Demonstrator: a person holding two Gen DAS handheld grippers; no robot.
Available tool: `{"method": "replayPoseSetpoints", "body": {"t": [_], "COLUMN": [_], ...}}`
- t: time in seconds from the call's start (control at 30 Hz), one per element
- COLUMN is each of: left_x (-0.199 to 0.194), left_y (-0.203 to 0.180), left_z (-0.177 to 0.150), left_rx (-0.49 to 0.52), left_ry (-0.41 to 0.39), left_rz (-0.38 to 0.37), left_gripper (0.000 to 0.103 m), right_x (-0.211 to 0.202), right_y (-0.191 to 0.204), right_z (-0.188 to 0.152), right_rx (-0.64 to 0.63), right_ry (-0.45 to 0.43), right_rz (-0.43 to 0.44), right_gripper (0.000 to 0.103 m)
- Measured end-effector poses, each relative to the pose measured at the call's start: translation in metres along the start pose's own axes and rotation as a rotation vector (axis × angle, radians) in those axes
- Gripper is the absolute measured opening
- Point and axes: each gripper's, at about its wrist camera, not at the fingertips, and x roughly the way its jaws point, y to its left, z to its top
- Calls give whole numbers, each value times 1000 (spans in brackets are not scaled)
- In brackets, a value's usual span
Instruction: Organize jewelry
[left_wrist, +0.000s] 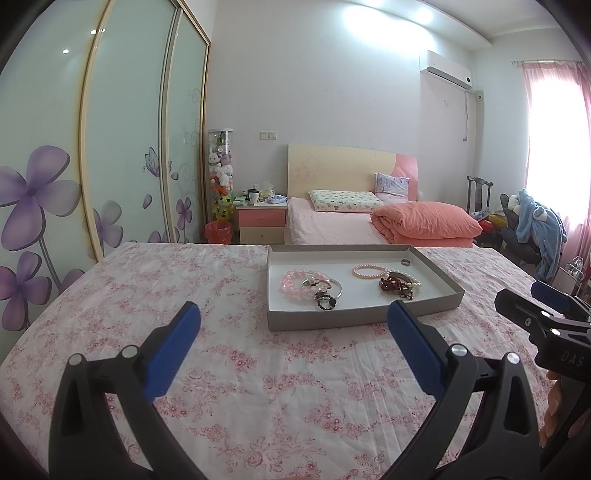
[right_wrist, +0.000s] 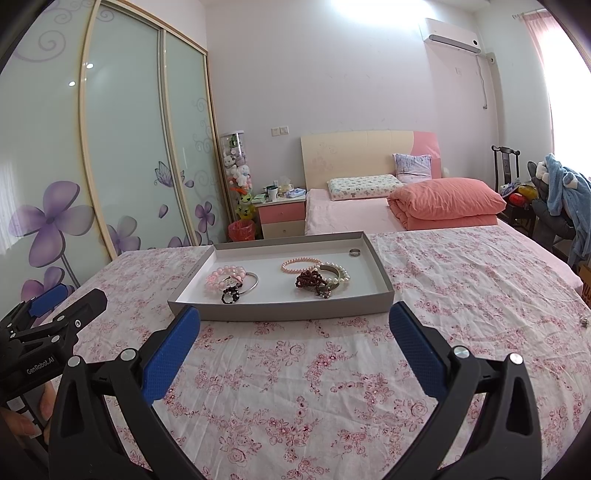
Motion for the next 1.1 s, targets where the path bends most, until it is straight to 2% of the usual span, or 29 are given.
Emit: {"method": "replayPoseSetpoints", "body": {"t": [1.1], "left_x": [1], "left_y": [1], "left_z": [-1], "left_rx": [-13], "left_ry": [8], "left_rz": [1], "left_gripper": [99], "right_x": [0], "right_y": [0], "right_z": [1], "right_rx": [0], "right_ry": [1], "right_rz": [0], "right_gripper": [101]}}
